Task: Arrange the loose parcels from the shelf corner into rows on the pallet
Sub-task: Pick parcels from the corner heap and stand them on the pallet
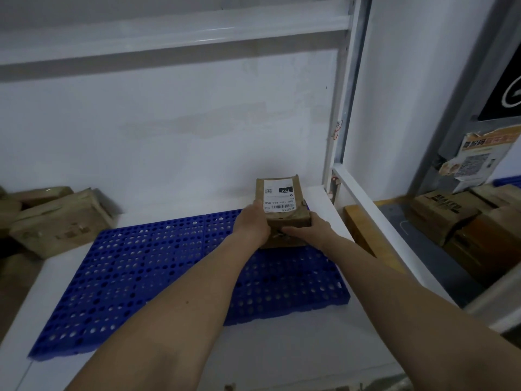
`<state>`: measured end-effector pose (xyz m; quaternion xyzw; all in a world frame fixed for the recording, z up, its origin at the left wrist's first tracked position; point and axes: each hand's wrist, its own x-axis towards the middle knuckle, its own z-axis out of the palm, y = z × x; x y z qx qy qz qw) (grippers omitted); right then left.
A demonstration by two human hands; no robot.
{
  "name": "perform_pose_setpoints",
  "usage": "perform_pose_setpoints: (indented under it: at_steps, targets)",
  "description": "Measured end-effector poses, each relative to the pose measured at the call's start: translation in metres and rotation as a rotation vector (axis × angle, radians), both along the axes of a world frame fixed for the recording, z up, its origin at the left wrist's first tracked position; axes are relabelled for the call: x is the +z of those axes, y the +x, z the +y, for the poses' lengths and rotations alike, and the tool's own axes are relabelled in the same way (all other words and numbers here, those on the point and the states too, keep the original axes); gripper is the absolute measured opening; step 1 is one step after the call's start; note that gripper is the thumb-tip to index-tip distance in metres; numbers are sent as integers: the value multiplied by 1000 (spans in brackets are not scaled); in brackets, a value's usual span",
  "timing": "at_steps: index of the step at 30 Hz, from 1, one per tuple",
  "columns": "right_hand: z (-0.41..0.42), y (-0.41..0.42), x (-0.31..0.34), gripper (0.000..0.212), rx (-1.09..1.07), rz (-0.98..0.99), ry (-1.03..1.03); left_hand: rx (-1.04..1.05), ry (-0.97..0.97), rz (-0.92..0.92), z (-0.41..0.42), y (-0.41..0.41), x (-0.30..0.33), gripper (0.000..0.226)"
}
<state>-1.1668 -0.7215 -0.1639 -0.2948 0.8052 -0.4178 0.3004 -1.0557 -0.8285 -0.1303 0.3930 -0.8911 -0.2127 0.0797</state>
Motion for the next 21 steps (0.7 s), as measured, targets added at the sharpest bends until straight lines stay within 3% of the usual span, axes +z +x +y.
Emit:
perform_pose_setpoints:
  at_steps: [5,9,16,19,21]
  targets:
    - [-1,-5,19,52,-52,272,-115,-58,-27,83,7,-9,3,40]
    - [6,-20,21,34,-77,404,-63,-86,-38,113,11,-17,7,40]
    - [7,-28,17,36,-19,548,48,-103,-11,83,11,-16,4,42]
    - [10,-25,21,63,67,775,168,-137,-15,42,9,-12,6,45]
    - [10,-23,24,49,119,917,220,-159,-31,2,8,-8,8,45]
